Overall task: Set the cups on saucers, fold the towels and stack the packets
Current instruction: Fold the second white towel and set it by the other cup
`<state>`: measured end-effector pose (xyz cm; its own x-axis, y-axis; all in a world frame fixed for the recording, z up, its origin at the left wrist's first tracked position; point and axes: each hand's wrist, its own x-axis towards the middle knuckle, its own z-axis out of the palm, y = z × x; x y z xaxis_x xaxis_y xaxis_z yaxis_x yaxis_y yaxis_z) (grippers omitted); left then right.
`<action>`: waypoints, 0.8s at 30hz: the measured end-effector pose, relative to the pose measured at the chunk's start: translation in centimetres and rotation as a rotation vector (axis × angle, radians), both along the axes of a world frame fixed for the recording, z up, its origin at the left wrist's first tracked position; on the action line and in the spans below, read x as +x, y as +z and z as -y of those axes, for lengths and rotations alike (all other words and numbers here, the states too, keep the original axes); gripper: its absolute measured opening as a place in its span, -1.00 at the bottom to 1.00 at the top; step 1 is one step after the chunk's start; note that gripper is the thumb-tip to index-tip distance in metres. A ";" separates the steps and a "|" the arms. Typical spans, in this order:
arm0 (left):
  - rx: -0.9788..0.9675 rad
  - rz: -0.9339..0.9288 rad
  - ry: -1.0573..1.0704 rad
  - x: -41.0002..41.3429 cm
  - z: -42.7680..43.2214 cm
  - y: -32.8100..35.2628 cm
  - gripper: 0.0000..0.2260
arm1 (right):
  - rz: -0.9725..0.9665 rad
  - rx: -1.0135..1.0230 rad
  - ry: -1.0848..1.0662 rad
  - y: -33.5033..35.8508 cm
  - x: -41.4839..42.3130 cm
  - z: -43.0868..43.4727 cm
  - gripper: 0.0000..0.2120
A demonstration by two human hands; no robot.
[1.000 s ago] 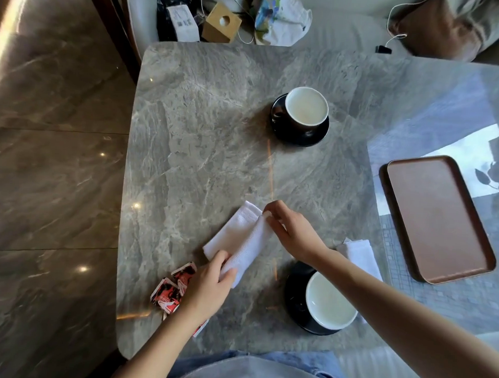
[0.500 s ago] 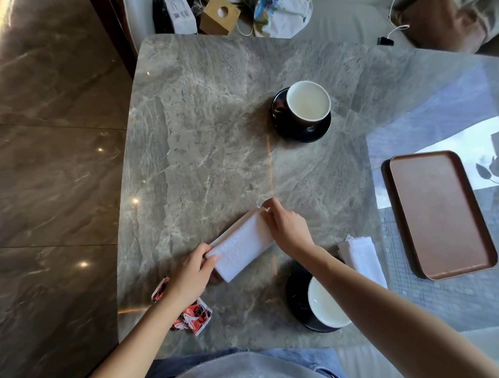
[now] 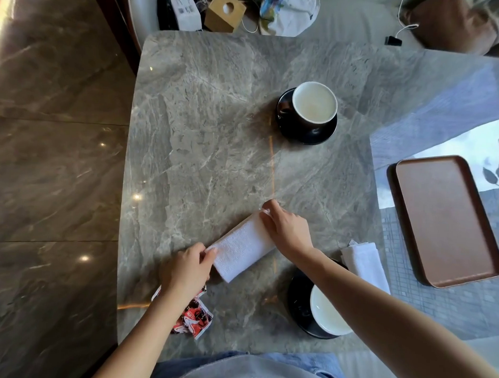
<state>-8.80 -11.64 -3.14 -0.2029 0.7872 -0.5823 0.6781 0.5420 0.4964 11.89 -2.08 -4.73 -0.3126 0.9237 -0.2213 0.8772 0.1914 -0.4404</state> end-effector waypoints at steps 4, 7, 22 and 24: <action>0.303 -0.287 -0.089 0.6 0.4 0.9 -0.82 | 0.027 0.020 0.027 0.0 -0.2 -0.1 -0.82; 0.477 -0.347 -0.317 3.1 1.0 1.4 -0.69 | 0.050 0.006 0.022 -0.1 -0.3 -0.2 -0.83; 0.361 -0.469 -0.632 5.3 1.3 -1.7 -0.25 | 0.019 -0.045 -0.099 0.8 -1.2 -0.8 -0.83; 0.342 -0.457 -0.635 5.5 1.2 -1.6 -0.26 | 0.036 0.095 -0.022 1.5 -1.3 -0.6 -0.76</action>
